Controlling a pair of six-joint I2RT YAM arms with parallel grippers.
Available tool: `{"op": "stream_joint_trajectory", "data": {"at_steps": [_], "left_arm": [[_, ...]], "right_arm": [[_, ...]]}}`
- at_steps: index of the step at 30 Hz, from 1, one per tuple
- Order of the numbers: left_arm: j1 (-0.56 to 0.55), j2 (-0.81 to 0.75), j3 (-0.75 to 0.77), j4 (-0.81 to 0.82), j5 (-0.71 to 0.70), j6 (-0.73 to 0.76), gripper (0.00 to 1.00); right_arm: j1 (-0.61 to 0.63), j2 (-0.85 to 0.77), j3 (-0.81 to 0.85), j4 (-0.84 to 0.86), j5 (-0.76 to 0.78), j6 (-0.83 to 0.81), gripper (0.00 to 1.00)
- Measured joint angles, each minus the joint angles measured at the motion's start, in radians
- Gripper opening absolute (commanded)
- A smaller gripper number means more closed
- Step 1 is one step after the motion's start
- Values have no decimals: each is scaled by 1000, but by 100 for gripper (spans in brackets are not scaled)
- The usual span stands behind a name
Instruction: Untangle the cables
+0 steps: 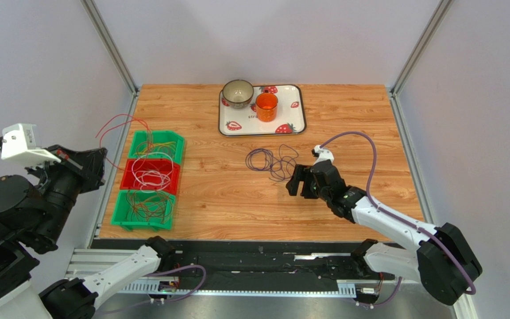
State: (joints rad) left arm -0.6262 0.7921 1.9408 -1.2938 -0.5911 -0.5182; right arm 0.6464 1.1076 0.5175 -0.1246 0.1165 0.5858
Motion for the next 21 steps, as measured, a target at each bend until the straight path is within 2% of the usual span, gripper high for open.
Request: {"op": "stream_joint_trajectory", "data": {"at_steps": [8,14,21], "left_arm": [[0,-60,-68,-35,-177,-48,0],[0,-100,-201,-52,-332,-184,0],[0,-127,-273,-57,-441,-328,0]], "right_arm": [[0,0,1,-2,-4,0,80],[0,0,1,-2,-6,0,80],[0,0,1,-2,-6,-3,80]]}}
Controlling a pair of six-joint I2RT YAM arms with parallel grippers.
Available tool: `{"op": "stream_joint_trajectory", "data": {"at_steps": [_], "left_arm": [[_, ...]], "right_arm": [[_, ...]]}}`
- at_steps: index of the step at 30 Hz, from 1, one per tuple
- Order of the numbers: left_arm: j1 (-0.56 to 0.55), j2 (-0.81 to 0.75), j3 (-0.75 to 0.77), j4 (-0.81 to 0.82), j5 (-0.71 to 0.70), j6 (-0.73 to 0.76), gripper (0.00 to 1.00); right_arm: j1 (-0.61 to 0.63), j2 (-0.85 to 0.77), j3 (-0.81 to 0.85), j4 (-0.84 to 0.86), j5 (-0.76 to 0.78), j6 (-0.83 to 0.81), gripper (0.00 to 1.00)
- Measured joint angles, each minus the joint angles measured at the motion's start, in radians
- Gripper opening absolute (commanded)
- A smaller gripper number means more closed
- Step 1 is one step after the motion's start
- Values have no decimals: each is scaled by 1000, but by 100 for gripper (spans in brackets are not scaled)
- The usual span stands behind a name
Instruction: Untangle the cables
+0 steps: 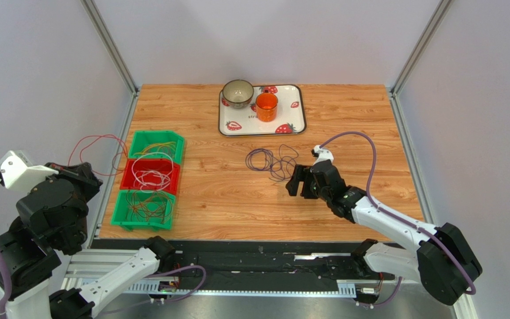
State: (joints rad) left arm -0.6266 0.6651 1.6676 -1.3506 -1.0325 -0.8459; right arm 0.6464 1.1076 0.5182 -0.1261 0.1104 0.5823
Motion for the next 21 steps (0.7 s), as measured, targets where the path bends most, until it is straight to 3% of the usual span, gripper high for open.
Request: {"op": "stream_joint_trajectory", "data": {"at_steps": [4,9,21], "left_arm": [[0,-53,-43,1,-36,-34,0],[0,-118,-140,-8,-36,93,0],[15,39,-220,-5,69,410,0]], "right_arm": [[0,0,0,0,-1,-1,80],[0,0,0,0,-6,-4,80],[0,3,5,-1,-8,-4,80]]}}
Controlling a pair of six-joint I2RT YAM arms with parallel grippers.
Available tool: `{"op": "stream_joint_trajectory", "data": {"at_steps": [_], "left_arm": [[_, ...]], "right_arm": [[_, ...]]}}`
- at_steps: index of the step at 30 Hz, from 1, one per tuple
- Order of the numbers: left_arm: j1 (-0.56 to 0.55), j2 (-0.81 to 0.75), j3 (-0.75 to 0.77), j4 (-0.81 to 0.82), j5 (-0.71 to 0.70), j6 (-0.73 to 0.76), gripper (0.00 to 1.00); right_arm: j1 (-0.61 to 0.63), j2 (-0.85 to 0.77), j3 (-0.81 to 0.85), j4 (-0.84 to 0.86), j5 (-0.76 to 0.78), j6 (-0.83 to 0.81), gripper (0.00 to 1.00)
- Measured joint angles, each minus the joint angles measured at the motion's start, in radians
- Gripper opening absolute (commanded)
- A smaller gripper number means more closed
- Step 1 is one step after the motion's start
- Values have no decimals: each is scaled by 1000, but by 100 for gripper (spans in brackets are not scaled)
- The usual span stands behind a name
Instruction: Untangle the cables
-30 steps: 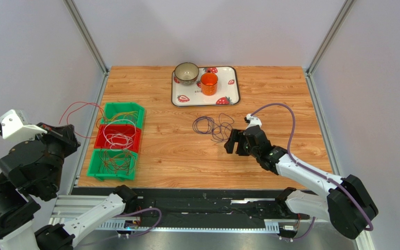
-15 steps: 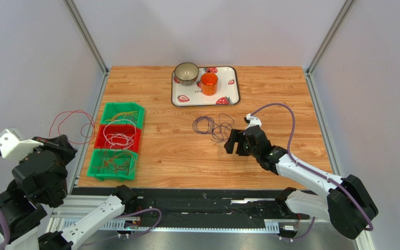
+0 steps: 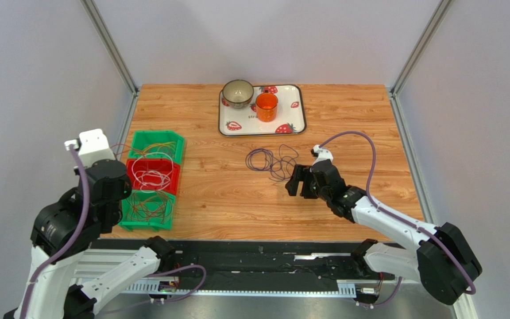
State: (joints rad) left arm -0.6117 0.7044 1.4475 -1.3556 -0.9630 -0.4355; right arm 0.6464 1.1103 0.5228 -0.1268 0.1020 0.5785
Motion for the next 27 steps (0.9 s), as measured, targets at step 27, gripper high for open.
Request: {"op": "stream_joint_trajectory", "data": {"at_steps": [27], "left_arm": [[960,137,-169,139,662,227,4]], "right_arm": [[0,-92,-78,-3,-42,19,80]]}}
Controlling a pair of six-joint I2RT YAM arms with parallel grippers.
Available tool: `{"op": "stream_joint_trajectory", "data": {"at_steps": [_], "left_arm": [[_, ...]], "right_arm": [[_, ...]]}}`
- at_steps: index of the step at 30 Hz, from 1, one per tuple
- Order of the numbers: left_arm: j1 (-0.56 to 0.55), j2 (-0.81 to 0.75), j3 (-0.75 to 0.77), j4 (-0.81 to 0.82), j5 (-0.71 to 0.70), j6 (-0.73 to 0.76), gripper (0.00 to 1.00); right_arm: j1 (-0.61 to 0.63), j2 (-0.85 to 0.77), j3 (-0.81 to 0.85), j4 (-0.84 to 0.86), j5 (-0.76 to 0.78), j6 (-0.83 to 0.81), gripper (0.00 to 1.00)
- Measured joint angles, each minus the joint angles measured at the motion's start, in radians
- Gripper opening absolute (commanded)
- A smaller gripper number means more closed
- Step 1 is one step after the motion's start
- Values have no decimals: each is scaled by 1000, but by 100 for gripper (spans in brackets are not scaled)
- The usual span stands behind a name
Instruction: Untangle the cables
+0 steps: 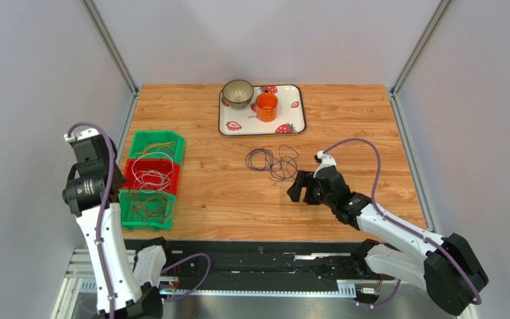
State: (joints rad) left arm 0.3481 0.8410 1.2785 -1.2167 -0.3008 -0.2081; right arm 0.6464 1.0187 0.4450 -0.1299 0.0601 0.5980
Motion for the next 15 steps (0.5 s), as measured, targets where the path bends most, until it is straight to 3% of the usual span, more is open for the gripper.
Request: {"op": "stream_joint_trajectory", "data": {"at_steps": [7,15], "left_arm": [[113,-154,-70,18,87,-100,0],[195,-164,-284,28,185,-301,0]], "right_arm": [[0,-39,-28,1,-18,4,80],[0,-39,-33,1,-26,8,80]]}}
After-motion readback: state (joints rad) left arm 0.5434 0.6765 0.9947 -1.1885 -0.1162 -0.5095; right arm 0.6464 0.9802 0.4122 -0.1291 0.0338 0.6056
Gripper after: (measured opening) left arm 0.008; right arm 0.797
